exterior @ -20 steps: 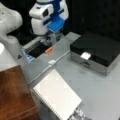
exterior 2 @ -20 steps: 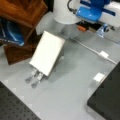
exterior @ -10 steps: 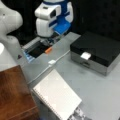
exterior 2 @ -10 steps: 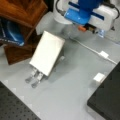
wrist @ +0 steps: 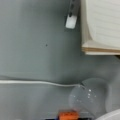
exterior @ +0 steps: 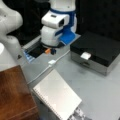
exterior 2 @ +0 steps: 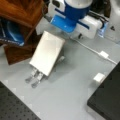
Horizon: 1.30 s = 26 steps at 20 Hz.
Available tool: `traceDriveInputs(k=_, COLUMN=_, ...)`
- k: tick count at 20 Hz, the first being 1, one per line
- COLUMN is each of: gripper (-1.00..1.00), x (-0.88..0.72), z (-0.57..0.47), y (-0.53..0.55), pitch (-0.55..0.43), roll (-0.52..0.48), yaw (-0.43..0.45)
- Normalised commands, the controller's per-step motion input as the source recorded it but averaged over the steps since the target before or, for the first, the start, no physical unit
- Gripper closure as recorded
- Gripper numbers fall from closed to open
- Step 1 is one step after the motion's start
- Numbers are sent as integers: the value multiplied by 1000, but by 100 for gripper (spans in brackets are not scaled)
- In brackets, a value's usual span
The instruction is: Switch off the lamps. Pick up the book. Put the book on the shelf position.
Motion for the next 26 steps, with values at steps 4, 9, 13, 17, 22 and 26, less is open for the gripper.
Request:
traceDriveInputs(k=4, gripper=-100, x=369, z=-38, y=18, pitch=147, roll=-500, yaw=20)
traceDriveInputs(k=9, gripper=-100, x=353, z=-90, y=19, pitch=85, roll=-510, yaw=-11)
traceDriveInputs(k=13, gripper=-100, x=270, z=-143, y=41, pitch=50, roll=-416, yaw=-17)
traceDriveInputs(k=17, gripper=-100, x=189, z=-192, y=90, pitch=13, roll=-377, yaw=-68)
traceDriveInputs(k=22, gripper=-100, x=122, z=-268, y=160, pitch=-26, roll=-403, yaw=-72)
traceDriveInputs(k=26, gripper=-100, x=28, z=-331, y=143, pitch=-28, roll=-438, yaw=-33)
